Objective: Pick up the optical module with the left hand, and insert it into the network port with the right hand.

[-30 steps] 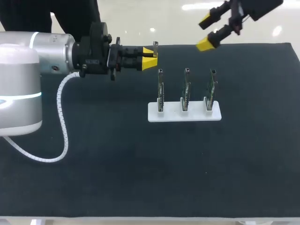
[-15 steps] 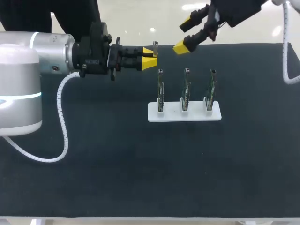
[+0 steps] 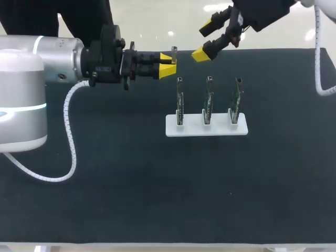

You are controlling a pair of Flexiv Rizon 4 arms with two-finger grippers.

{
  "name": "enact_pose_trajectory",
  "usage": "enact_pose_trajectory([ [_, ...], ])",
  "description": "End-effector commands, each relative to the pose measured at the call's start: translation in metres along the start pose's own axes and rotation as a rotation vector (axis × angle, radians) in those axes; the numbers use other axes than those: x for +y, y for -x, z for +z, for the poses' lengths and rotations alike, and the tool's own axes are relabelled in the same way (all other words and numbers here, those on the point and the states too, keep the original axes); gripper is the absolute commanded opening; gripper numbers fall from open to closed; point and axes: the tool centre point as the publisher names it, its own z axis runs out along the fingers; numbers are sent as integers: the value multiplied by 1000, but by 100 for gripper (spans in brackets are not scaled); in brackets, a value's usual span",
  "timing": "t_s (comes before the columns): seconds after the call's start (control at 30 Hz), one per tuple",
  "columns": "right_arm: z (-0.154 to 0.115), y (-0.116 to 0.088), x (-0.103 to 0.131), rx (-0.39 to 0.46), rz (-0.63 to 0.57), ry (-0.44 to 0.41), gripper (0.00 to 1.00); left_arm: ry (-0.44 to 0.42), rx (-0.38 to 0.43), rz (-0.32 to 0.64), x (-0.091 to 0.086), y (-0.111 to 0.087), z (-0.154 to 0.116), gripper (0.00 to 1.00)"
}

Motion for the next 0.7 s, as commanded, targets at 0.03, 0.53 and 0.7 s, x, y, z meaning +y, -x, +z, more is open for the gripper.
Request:
enact_pose_trajectory([
  [0.03, -2, 2, 0, 1, -11, 25, 100, 1, -2, 1, 0, -1, 0, 0],
  [0.53, 32, 29, 16, -5, -31, 37, 100, 1, -2, 1, 0, -1, 0, 0],
  [0.7, 42, 38, 21, -15, -23, 31, 100, 1, -2, 1, 0, -1, 0, 0],
])
